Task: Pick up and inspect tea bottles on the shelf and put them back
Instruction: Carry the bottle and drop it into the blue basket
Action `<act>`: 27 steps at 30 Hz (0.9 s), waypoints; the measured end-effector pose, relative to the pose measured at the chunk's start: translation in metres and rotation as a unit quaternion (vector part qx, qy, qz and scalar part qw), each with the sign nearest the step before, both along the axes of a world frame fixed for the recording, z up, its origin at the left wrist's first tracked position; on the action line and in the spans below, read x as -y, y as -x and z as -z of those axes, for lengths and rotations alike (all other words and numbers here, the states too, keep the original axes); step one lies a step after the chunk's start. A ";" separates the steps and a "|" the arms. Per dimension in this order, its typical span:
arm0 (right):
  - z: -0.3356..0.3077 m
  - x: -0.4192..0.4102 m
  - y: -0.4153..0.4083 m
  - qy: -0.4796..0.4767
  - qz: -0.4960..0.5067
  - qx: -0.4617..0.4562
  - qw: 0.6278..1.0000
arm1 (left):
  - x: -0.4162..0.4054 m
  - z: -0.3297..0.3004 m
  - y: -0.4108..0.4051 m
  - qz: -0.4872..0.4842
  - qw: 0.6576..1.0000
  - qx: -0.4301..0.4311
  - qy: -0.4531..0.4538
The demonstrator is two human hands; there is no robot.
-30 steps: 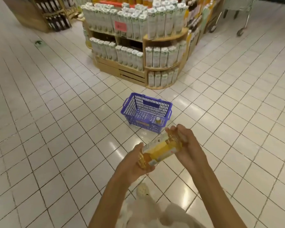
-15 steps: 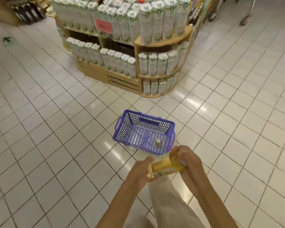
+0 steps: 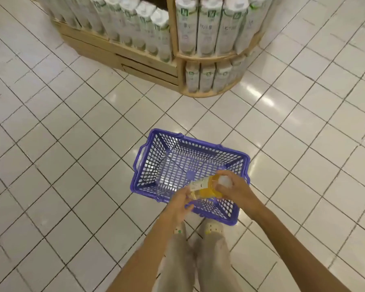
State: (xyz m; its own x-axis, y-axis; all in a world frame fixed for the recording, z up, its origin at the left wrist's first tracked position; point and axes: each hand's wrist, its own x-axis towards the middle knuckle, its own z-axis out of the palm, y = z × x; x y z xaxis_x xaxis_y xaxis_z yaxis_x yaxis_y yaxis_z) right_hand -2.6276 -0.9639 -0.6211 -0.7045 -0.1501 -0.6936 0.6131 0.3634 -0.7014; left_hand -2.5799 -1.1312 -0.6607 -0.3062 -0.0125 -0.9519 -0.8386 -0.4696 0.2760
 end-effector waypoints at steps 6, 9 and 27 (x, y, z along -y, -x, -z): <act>0.174 0.026 0.032 -0.055 -0.064 -0.074 0.994 | 0.008 0.186 0.036 0.031 0.999 0.010 -0.018; 0.253 0.036 0.035 -0.084 -0.110 -0.092 0.986 | 0.002 0.258 0.050 0.005 0.999 0.045 -0.024; 0.381 0.050 0.055 -0.201 -0.367 -0.051 0.907 | 0.013 0.358 0.076 0.079 0.994 0.074 -0.033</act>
State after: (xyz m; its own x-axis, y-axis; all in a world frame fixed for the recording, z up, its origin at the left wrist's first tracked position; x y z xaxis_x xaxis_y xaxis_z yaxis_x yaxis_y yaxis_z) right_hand -2.6829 -1.0142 -1.0021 -0.5802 -0.3542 -0.7335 0.0415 0.8865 -0.4609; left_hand -2.6555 -1.1441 -1.0192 -0.1551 0.0889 -0.9839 -0.9327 -0.3415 0.1162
